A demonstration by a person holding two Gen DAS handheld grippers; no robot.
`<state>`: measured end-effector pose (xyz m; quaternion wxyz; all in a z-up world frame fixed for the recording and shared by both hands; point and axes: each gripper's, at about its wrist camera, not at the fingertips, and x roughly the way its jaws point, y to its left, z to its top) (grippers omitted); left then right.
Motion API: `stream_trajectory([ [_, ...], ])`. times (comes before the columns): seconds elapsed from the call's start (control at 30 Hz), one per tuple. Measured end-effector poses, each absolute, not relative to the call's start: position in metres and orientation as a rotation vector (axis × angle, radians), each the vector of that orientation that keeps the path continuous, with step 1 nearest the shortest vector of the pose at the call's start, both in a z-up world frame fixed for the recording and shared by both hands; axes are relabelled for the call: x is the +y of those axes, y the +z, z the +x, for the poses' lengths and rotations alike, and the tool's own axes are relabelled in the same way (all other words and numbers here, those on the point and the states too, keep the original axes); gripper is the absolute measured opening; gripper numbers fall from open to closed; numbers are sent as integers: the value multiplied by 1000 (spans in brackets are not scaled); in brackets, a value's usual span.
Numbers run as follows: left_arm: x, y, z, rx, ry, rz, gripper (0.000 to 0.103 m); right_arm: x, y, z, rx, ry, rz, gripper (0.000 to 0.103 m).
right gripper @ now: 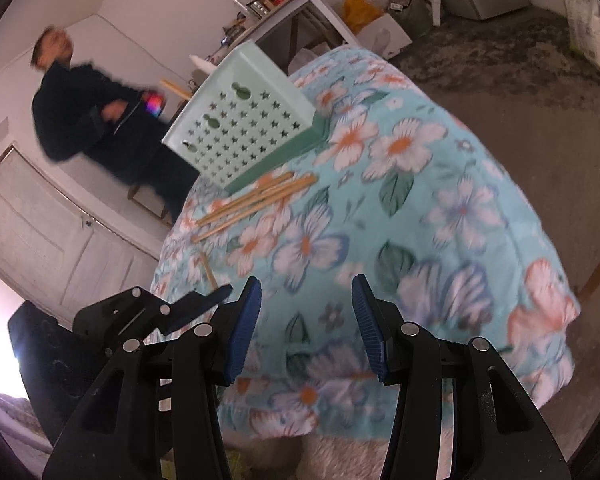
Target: Organize utensils
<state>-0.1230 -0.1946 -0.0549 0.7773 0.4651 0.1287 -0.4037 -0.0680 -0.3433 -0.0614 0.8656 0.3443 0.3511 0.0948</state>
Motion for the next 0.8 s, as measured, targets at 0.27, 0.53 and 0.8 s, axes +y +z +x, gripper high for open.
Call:
stream_trajectory([
  [0.27, -168, -32, -141, 208, -801, 952, 15, -329, -53, -83, 710, 204, 718, 43],
  [0.53, -128, 7, -144, 164, -681, 826, 10, -277, -47, -82, 749, 296, 622, 31],
  [0.8, -78, 45, -120, 184, -539, 601, 5, -231, -29, -73, 747, 362, 450, 27],
])
